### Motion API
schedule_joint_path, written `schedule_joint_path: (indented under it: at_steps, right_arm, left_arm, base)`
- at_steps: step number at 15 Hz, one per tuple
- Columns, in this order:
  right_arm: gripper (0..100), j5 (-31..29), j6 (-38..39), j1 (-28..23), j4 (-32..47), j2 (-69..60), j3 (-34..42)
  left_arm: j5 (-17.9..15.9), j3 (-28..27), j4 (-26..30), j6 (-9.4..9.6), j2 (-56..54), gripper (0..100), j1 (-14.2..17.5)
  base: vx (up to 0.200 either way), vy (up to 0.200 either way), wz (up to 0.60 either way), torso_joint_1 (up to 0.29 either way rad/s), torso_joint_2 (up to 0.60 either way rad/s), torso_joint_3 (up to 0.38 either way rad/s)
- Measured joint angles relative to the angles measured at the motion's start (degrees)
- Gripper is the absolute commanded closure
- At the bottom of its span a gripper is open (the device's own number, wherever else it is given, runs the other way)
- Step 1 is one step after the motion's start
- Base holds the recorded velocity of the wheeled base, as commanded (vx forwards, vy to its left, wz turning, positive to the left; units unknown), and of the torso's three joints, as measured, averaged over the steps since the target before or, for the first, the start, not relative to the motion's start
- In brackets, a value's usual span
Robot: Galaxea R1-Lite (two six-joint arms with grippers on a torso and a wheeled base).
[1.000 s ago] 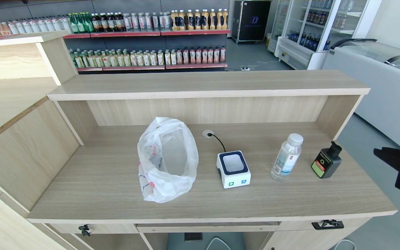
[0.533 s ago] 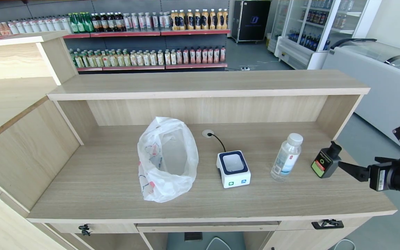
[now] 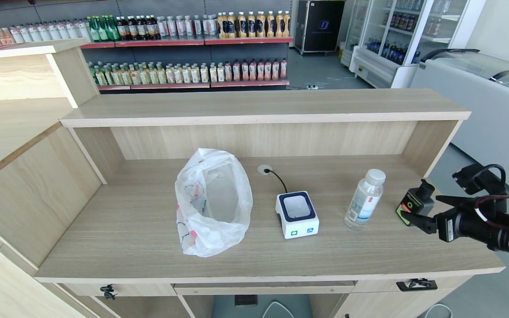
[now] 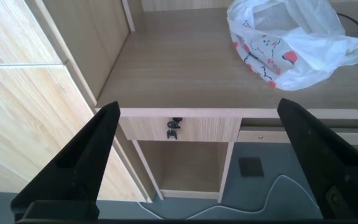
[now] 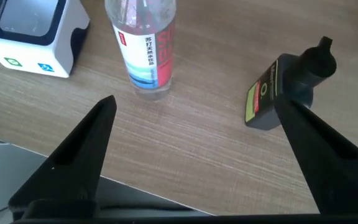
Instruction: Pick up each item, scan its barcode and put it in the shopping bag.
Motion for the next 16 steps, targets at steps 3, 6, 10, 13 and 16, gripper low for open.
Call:
schedule_joint_path:
  at_steps: [3, 6, 10, 13, 16]
  right_arm:
    - [0, 1.8, -3.9, 0.0, -0.4, 4.0, -0.5]
    - [0, 3.4, -4.2, 0.0, -3.9, 7.1, -1.0]
    - [0, 5.5, -4.3, 0.8, -10.5, 11.6, -2.6]
    - [0, 6.4, -4.2, 1.8, -14.7, 15.9, -3.4]
    - [0, 6.8, -4.1, 2.7, -16.8, 19.6, -5.5]
  left_arm:
    - [0.0, 0.0, 0.0, 0.00, 0.0, 0, 0.0]
    - [0.0, 0.0, 0.0, -0.02, 0.0, 0, 0.0]
    - [0.0, 0.0, 0.0, 0.00, 0.0, 0, 0.0]
    - [0.0, 0.0, 0.0, 0.00, 0.0, 0, 0.0]
    - [0.0, 0.0, 0.0, -0.02, 0.0, 0, 0.0]
  base:
    - [0.000, 0.000, 0.00, 0.000, 0.00, 0.000]
    - [0.000, 0.000, 0.00, 0.000, 0.00, 0.000]
    - [0.000, 0.000, 0.00, 0.000, 0.00, 0.000]
    - [0.000, 0.000, 0.00, 0.000, 0.00, 0.000]
    - [0.000, 0.000, 0.00, 0.000, 0.00, 0.000]
